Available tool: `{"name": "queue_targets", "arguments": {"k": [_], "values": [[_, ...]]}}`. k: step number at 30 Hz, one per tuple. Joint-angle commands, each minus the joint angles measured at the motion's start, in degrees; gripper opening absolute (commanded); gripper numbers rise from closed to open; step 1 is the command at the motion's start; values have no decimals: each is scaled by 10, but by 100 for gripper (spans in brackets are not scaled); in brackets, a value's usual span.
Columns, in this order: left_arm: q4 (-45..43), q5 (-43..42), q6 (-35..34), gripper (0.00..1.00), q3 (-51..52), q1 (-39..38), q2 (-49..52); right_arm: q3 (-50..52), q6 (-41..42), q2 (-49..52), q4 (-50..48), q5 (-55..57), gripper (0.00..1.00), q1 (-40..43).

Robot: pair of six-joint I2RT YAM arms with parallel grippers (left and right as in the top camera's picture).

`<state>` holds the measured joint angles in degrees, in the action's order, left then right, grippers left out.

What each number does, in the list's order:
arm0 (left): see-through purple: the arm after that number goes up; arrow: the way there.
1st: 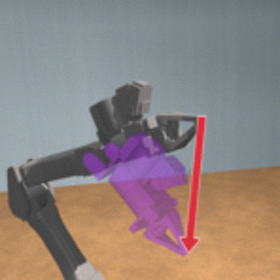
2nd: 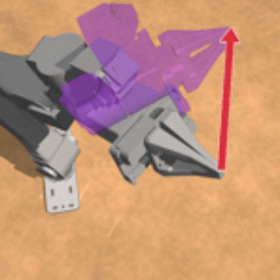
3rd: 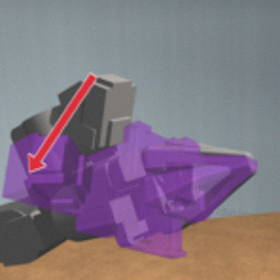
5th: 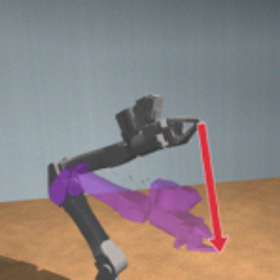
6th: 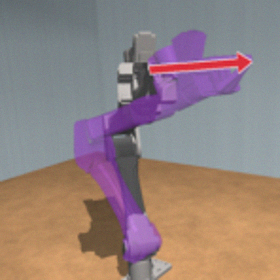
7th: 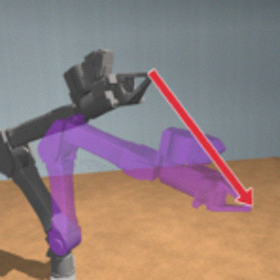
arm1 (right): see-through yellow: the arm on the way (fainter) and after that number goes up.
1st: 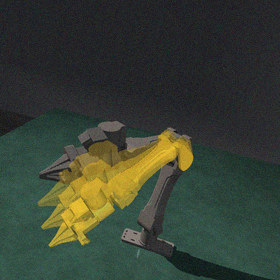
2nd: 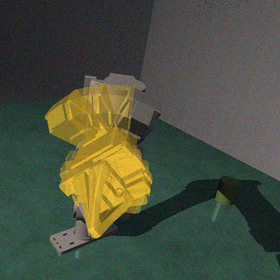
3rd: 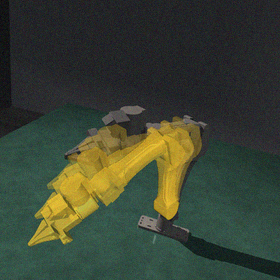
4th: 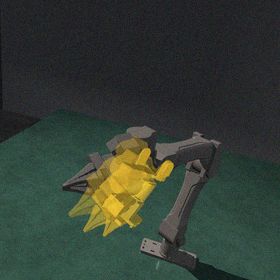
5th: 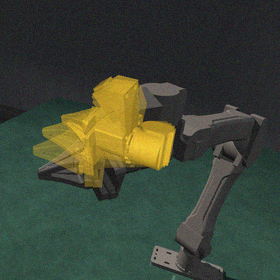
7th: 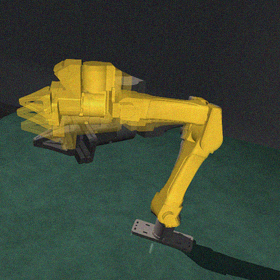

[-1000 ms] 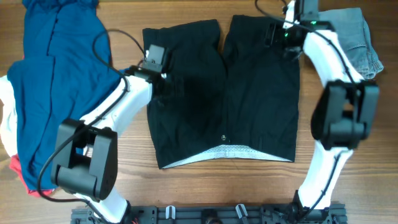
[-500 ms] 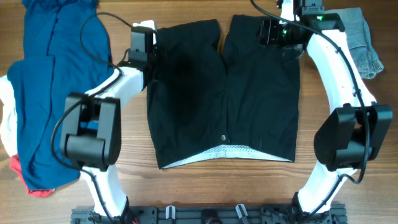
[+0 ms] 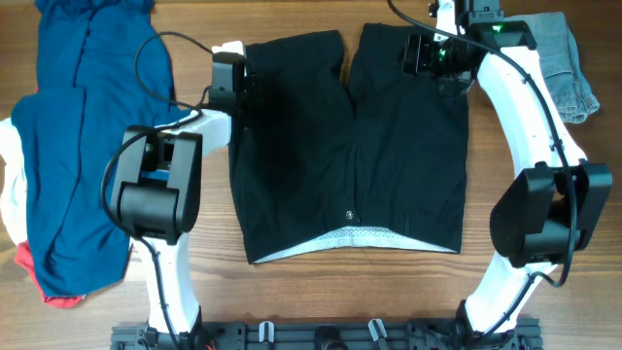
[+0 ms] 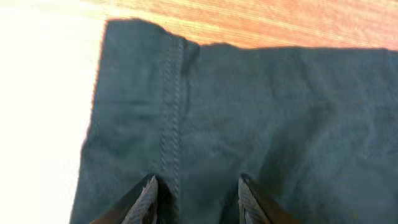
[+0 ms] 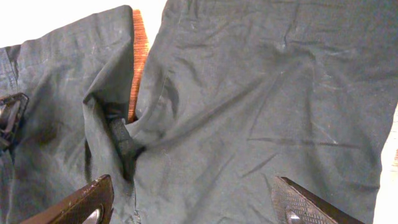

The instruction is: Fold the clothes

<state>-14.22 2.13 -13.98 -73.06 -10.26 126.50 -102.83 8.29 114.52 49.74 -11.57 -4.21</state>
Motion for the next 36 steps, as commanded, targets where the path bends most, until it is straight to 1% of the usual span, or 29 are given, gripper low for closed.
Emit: {"name": "queue_targets", "arguments": {"k": [1,5,8,9,11,14,17,20,22,23,25,28,29,32,36], "values": [[-35,48,3,42,1,28,34,2,-2,10,4,-1,82,-1],[-89,52,3,41,1,72,40,2,-2,10,5,-1,82,-1],[-112,44,3,41,0,96,40,2,-2,10,5,-1,82,-1],[-112,35,4,41,-3,103,39,2,-2,10,4,-1,82,-1],[-87,-13,19,42,-18,113,30,2,-2,10,0,-1,82,-1],[-22,-17,19,44,-36,110,-7,-2,-2,10,5,-1,82,-1],[88,-17,18,56,-48,108,-92,-3,17,2,36,-1,83,-1],[194,-29,18,70,-48,108,-172,-3,52,-5,75,-2,85,-2],[289,-69,18,78,-48,108,-232,-3,56,-13,107,-5,86,-9],[323,-92,18,82,-48,107,-253,-3,54,-18,114,-5,85,-15],[392,-155,18,87,-48,107,-289,-3,52,-34,120,-5,86,-27],[475,-217,18,89,-48,106,-325,-3,52,-69,133,-5,86,-44],[512,-221,18,89,-48,103,-337,-3,52,-87,147,-5,87,-52],[565,-221,19,88,-48,90,-353,-3,52,-114,193,-5,87,-65],[604,-221,45,87,-48,68,-358,-2,52,-127,261,16,86,-85]]}}
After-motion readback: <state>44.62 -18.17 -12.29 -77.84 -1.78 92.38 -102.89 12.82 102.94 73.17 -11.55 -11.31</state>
